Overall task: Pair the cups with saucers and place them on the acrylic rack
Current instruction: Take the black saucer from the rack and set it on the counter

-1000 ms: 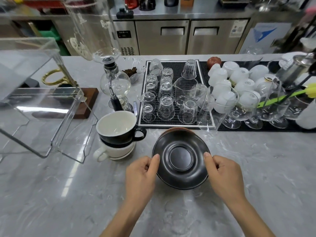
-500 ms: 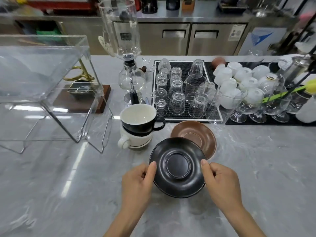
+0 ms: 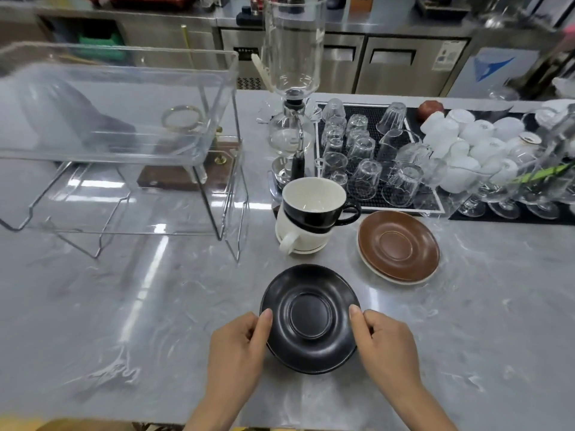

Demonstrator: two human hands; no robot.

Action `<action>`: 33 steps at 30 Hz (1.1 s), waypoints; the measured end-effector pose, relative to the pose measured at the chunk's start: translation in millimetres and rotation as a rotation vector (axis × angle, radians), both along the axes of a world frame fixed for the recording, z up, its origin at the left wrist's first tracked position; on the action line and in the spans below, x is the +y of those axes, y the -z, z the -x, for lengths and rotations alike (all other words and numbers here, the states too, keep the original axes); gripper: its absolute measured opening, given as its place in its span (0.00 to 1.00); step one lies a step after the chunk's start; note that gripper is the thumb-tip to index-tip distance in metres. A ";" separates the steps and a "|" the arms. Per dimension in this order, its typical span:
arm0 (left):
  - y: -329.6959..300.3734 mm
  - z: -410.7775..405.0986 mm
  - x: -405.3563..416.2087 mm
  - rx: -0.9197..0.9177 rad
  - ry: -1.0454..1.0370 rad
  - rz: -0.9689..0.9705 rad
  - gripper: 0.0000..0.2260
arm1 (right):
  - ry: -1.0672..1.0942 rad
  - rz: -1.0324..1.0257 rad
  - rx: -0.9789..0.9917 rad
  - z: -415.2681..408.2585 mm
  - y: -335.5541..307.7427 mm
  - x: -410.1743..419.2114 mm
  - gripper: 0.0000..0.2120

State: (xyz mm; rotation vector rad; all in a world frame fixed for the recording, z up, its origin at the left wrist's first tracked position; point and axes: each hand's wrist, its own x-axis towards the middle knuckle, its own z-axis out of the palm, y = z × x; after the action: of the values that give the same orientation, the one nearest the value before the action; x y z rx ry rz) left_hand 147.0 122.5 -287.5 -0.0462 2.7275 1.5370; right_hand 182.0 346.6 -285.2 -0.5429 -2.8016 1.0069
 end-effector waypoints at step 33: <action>7.9 -1.9 -59.7 -0.083 0.160 0.243 0.25 | -0.119 -0.244 -0.169 -6.1 19.0 -49.2 0.28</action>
State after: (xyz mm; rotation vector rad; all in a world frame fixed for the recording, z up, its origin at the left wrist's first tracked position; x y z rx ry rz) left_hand 148.9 62.8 -295.3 0.1014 2.7588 1.1348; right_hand 188.1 297.3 -304.1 -0.4548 -3.0789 0.6484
